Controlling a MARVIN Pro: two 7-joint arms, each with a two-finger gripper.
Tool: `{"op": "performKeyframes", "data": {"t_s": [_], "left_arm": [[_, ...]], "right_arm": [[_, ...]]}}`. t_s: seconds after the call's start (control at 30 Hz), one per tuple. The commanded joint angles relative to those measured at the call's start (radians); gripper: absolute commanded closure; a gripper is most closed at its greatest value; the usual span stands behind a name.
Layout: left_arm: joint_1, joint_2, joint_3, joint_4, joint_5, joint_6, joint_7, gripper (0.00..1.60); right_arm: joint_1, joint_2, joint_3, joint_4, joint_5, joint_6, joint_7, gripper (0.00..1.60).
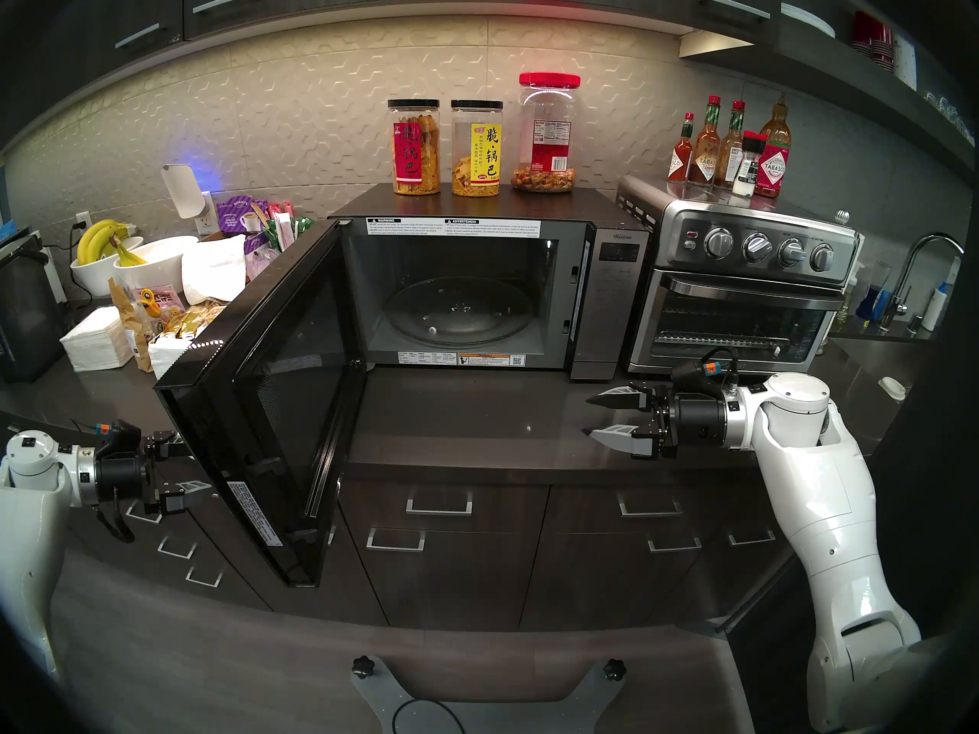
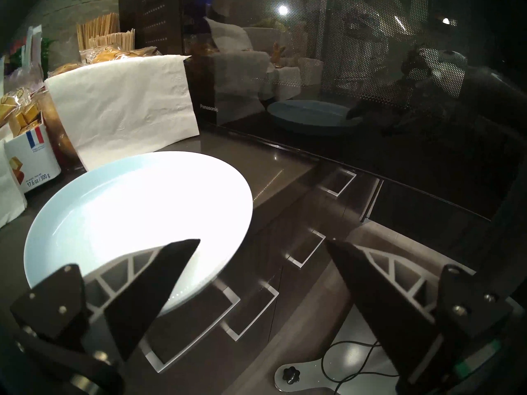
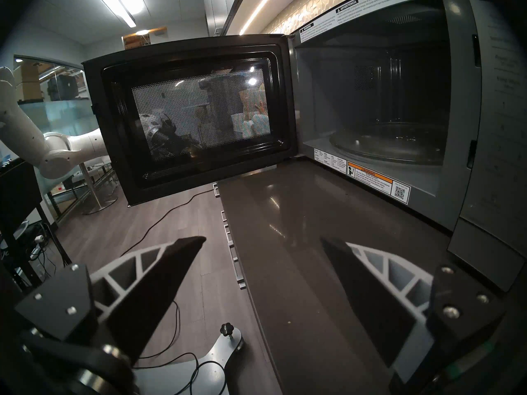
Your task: Open the microwave, put the plate inside, and close the door
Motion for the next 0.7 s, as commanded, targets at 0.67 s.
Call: {"op": "performKeyframes", "data": {"t_s": [0.67], "left_arm": [[-0.047,0.011,0.026,0.014,0.003,0.004,-0.008,0.00]], "right_arm": [[0.016,-0.004,0.009,-0.009,-0.002,0.004,0.006,0.00]]}}
